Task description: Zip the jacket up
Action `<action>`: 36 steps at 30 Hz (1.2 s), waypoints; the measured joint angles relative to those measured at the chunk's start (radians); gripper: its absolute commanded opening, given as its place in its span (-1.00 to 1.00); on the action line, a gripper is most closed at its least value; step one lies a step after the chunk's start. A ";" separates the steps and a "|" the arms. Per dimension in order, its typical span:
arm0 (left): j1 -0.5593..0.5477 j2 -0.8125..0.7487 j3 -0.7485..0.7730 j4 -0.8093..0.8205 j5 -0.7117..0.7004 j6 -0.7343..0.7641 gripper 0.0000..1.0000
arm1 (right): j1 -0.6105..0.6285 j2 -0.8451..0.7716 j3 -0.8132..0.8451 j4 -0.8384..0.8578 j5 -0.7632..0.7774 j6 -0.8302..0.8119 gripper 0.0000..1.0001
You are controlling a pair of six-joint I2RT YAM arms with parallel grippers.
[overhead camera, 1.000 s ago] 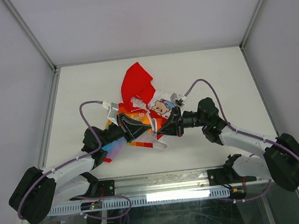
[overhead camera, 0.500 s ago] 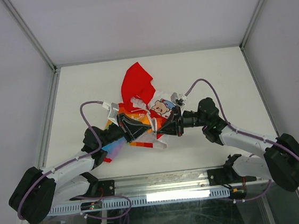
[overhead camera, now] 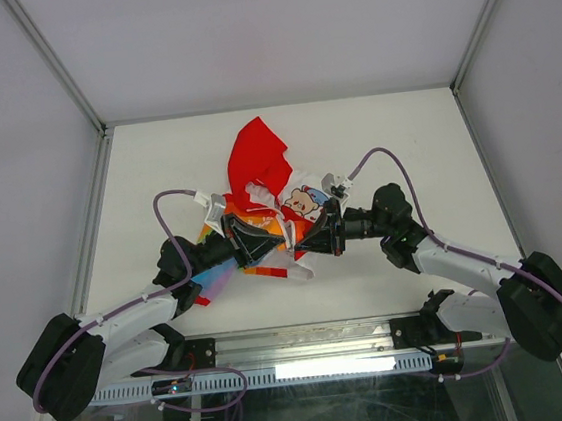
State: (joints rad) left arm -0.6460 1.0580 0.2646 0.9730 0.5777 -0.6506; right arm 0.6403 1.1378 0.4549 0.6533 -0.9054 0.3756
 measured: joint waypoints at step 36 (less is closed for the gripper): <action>0.000 -0.010 0.000 -0.019 -0.010 0.023 -1.00 | 0.002 0.001 0.000 0.001 0.001 0.018 -1.00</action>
State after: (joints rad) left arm -0.6460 1.0481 0.2646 0.9539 0.5682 -0.6281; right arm 0.6422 1.1385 0.4549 0.6544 -0.9047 0.3931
